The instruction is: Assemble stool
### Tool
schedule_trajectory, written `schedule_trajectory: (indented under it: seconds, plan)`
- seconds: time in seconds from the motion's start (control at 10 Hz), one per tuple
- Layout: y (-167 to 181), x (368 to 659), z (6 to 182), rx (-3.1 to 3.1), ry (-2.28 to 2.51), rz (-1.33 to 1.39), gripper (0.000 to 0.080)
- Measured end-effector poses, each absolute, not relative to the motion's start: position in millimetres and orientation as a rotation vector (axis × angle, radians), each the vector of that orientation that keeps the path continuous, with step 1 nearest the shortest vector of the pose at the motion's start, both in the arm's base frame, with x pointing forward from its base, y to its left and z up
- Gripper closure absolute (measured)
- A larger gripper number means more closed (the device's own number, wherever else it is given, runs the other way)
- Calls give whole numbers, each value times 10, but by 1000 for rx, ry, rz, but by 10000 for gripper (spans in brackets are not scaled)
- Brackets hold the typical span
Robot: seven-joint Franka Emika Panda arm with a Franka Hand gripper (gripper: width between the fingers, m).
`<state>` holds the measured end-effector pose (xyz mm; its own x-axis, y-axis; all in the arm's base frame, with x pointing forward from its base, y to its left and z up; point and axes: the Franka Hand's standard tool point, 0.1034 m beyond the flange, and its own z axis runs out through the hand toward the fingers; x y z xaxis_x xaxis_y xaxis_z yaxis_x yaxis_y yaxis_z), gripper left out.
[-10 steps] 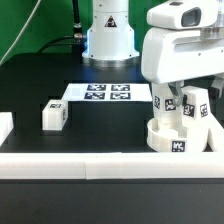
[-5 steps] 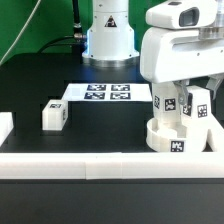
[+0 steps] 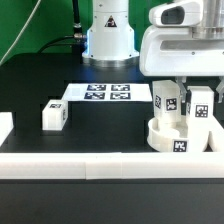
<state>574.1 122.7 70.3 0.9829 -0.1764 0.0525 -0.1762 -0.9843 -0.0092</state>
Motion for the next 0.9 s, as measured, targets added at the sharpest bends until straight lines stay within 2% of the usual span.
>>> schedule_trajectory:
  seconds: [0.3, 0.9]
  plan:
    - [1249, 5745, 702, -2938, 947, -65, 462]
    - [1270, 5745, 705, -2616, 1589, -29, 462]
